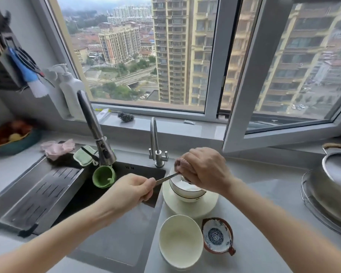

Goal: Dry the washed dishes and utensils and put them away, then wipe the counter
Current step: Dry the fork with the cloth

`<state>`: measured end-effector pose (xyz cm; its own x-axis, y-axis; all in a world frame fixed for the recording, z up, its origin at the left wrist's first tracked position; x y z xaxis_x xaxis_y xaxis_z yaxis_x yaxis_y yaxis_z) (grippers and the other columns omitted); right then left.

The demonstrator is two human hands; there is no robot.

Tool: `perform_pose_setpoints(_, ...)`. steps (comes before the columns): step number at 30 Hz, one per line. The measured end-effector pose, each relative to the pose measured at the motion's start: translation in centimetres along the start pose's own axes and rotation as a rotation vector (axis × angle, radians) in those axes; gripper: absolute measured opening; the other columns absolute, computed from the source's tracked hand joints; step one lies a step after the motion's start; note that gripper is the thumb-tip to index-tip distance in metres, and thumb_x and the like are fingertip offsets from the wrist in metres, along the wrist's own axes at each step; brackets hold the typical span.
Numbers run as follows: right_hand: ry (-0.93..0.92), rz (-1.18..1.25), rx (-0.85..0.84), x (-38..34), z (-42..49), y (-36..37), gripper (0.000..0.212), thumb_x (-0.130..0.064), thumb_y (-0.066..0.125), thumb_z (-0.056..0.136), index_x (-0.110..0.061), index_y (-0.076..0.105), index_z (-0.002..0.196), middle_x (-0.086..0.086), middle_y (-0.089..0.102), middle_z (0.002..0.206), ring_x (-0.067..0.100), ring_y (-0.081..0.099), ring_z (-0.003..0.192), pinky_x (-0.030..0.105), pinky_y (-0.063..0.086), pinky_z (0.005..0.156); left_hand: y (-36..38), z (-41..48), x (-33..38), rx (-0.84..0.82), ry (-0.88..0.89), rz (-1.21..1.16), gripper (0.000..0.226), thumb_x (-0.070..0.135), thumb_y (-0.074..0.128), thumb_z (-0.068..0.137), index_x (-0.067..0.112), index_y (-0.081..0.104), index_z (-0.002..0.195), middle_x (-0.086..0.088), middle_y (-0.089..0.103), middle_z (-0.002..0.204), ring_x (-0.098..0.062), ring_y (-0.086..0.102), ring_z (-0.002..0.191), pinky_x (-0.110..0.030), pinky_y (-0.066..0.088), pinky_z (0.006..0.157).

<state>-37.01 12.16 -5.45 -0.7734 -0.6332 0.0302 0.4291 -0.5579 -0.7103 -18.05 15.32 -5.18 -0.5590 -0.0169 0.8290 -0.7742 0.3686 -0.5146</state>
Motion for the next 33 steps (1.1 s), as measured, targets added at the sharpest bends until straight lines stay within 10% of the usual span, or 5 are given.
perform_pose_setpoints(5, 0.22, 0.144, 0.049, -1.8, 3.7, 3.0, 0.048, -0.044, 0.035, 0.098, -0.011, 0.063, 0.077, -0.002, 0.065, 0.061, 0.021, 0.06, 0.051, 0.027, 0.047, 0.048, -5.9, 1.6, -2.4, -0.012, 0.165, 0.183, 0.051, 0.033, 0.045, 0.097, 0.019, 0.044, 0.048, 0.006, 0.037, 0.042, -0.005, 0.031, 0.042, -0.02, 0.025, 0.048)
perform_pose_setpoints(11, 1.198, 0.773, 0.525, -1.4, 4.9, 5.9, 0.042, -0.041, 0.041, 0.1, -0.008, 0.064, 0.088, 0.007, 0.072, 0.077, 0.005, 0.062, 0.051, 0.015, 0.045, 0.044, -16.5, 3.4, -8.4, 0.057, 0.269, 0.037, 0.05, 0.043, 0.044, 0.091, 0.014, 0.045, 0.051, 0.006, 0.036, 0.048, -0.006, 0.031, 0.046, -0.02, 0.026, 0.049)
perform_pose_setpoints(18, 1.573, 1.358, 0.709, -13.9, 12.9, 14.6, 0.043, -0.042, 0.041, 0.099, -0.006, 0.056, 0.118, 0.015, 0.07, 0.102, 0.027, 0.069, 0.09, 0.044, 0.057, 0.081, -19.1, 3.5, -11.6, 0.092, 0.376, 0.305, 0.032, 0.024, 0.032, 0.101, 0.015, 0.054, 0.078, 0.002, 0.056, 0.076, -0.022, 0.054, 0.084, -0.034, 0.035, 0.074)
perform_pose_setpoints(27, 1.496, 1.263, 0.566, -18.3, 18.0, 17.4, 0.013, -0.01, 0.054, 0.096, -0.011, 0.054, 0.083, -0.004, 0.053, 0.051, 0.008, 0.051, 0.042, 0.022, 0.043, 0.041, -23.3, -0.2, -14.0, -0.246, 0.363, 0.154, 0.037, 0.031, 0.04, 0.098, 0.009, 0.066, 0.084, -0.002, 0.065, 0.07, -0.011, 0.059, 0.065, -0.03, 0.049, 0.066)
perform_pose_setpoints(33, 1.177, 1.521, -0.076, -22.6, 20.1, 14.5, 0.005, -0.008, 0.057, 0.092, -0.005, 0.06, 0.089, 0.003, 0.066, 0.064, 0.01, 0.063, 0.054, 0.02, 0.052, 0.051, -32.3, 2.2, -10.2, 0.294, 0.598, 0.14, 0.024, 0.031, 0.062, 0.087, 0.027, 0.064, 0.111, 0.009, 0.062, 0.088, -0.003, 0.059, 0.08, -0.014, 0.044, 0.069)
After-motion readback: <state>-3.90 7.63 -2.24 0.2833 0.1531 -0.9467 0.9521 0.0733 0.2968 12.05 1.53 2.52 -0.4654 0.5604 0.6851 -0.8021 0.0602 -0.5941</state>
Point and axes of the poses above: each hand's wrist, its own z-axis towards the middle knuckle, its own y-axis out of the palm, x = y × z, the point moved 4 cm from there along z, towards the middle knuckle
